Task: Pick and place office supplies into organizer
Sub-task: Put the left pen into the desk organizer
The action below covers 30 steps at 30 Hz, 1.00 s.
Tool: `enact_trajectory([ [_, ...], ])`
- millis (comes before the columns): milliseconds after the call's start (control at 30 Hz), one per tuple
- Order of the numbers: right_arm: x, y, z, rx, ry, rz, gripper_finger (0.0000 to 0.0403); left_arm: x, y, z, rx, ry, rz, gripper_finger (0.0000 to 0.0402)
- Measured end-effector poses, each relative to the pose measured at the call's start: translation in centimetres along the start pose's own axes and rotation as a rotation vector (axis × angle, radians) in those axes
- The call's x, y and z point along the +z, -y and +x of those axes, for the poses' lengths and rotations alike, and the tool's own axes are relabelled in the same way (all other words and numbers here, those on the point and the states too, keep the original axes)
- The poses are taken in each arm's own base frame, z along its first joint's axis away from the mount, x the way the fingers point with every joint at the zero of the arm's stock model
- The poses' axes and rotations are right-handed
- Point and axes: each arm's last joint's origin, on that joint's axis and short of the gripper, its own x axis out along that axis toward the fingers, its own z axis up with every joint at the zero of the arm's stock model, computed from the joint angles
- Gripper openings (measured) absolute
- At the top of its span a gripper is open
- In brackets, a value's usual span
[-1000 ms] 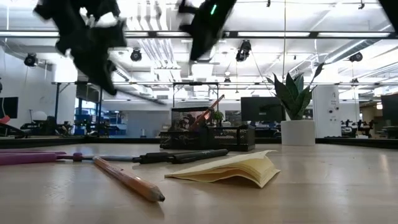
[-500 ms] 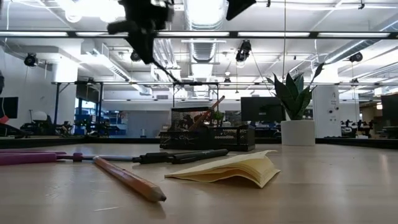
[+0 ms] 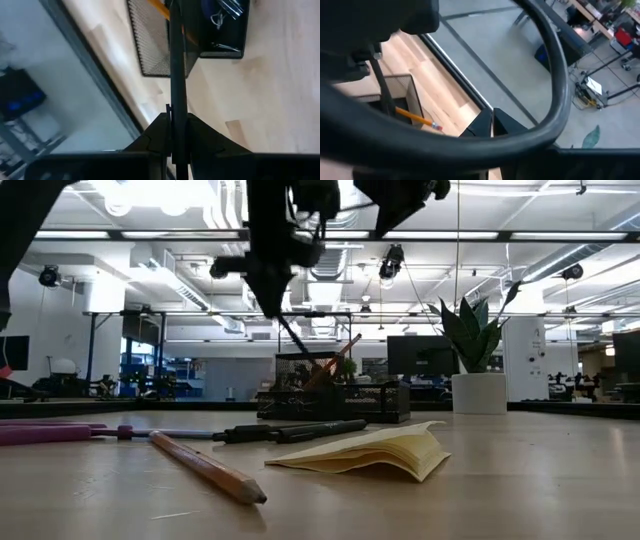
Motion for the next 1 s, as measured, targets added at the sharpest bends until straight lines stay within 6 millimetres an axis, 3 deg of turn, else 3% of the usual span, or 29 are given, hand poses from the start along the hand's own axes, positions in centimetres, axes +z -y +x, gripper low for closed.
enact_trajectory([
  [100, -0.5, -0.5, 0.0, -0.001, -0.006, -0.007, 0.0009, 0.5, -0.1, 1.7, -0.025, -0.027, 0.002, 0.0029],
  [233, -0.7, -0.6, -0.3, -0.010, 0.000, -0.027, 0.0009, 0.9, -0.2, 2.3, -0.021, -0.022, -0.010, 0.0034],
  [500, -1.1, -0.2, -0.3, -0.065, -0.020, -0.080, 0.0008, 1.7, -1.2, 1.8, 0.065, 0.085, -0.069, 0.0179],
  [667, -1.6, 0.2, -0.5, -0.072, -0.057, -0.109, 0.0008, 0.4, -0.8, 0.6, 0.055, 0.052, -0.141, 0.0235],
  [800, -2.7, 0.1, -0.6, 0.122, -0.151, -0.207, 0.0009, -2.3, 0.4, -2.0, -0.034, 0.082, -0.328, 0.0240],
  [1000, -5.6, -3.0, 1.3, 0.603, -0.239, -0.386, 0.0009, -6.1, 4.8, -5.8, -0.257, 0.395, -0.573, 0.0207],
])
